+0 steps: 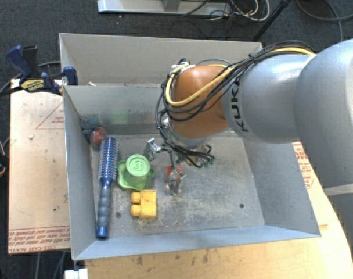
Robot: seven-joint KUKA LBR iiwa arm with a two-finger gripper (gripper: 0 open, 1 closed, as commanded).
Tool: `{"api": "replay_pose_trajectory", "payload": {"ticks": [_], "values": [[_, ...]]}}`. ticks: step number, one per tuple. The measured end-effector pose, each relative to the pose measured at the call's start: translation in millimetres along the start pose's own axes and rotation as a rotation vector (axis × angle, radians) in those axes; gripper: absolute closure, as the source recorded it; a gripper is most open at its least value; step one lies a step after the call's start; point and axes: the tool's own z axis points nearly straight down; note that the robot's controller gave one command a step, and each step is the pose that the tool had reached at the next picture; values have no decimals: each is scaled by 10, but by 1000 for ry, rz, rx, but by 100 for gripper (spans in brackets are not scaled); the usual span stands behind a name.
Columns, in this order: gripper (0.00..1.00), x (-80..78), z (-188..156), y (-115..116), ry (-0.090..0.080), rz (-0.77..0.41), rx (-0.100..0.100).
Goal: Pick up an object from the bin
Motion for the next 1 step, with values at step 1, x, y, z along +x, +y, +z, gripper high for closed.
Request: {"api": "replay_pose_trajectory", "payload": {"ticks": [1], "values": [[0, -496, 41, 349, 2, -238, 0]]}}
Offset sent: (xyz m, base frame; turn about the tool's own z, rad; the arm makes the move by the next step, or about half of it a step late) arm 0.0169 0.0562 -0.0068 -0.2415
